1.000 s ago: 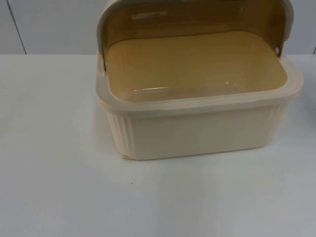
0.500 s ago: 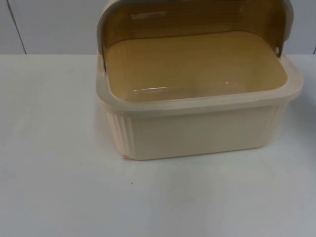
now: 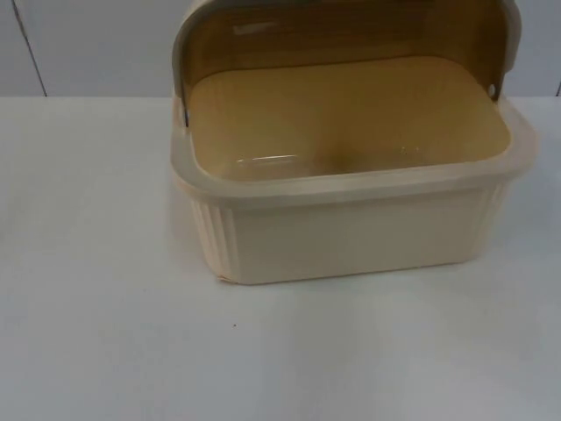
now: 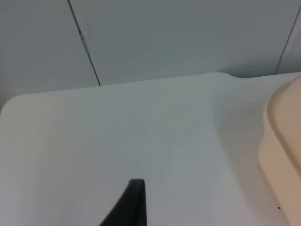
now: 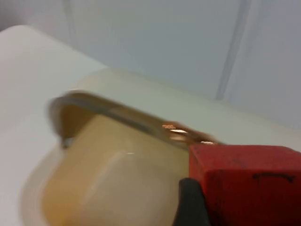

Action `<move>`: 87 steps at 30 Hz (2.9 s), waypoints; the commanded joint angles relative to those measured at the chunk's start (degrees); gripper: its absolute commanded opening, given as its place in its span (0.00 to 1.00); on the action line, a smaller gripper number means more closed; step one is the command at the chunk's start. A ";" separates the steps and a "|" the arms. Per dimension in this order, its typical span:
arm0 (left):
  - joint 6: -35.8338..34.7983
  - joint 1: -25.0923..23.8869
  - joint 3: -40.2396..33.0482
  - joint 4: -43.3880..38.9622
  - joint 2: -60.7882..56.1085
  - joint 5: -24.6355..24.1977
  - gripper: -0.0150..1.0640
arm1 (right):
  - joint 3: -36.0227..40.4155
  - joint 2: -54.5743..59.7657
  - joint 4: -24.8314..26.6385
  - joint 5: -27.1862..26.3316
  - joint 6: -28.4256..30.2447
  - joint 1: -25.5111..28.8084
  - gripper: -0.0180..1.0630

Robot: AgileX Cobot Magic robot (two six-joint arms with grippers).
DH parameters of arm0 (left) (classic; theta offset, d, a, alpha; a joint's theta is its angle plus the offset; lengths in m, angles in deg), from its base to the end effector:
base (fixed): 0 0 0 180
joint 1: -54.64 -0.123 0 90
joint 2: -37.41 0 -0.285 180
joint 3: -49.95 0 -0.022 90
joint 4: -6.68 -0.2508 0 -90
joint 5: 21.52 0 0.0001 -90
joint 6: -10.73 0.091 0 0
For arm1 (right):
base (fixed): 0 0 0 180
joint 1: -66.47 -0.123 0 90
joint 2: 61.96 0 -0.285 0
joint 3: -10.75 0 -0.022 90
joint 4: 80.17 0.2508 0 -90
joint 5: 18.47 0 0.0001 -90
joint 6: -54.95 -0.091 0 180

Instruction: Open the box lid with the left hand, place the block into the box with the right hand, then close the box lid with the left hand.

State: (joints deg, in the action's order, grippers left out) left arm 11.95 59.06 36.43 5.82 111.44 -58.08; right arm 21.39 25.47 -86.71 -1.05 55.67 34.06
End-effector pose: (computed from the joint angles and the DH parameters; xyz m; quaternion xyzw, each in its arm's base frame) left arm 0.2458 -0.0182 0.3786 0.0467 0.8821 -0.0063 0.4686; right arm 0.2725 0.1693 0.3552 -0.2761 0.7987 0.1036 0.5244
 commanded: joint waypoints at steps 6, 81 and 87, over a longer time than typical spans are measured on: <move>-0.02 0.28 -0.19 -0.08 -0.43 0.89 0.98 | -0.23 7.22 5.83 -5.25 5.89 -1.61 0.02; -0.02 0.28 -0.19 -1.24 -0.43 -1.61 0.98 | 10.09 10.13 18.61 -14.98 9.17 -0.33 0.96; -0.02 0.28 -0.19 -1.24 -0.43 -1.61 0.98 | 10.09 2.13 18.74 -4.21 9.05 -0.33 0.96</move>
State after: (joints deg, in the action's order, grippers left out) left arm 11.95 59.06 36.43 4.93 111.44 -59.71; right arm 31.75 29.40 -68.09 -7.80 64.91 33.81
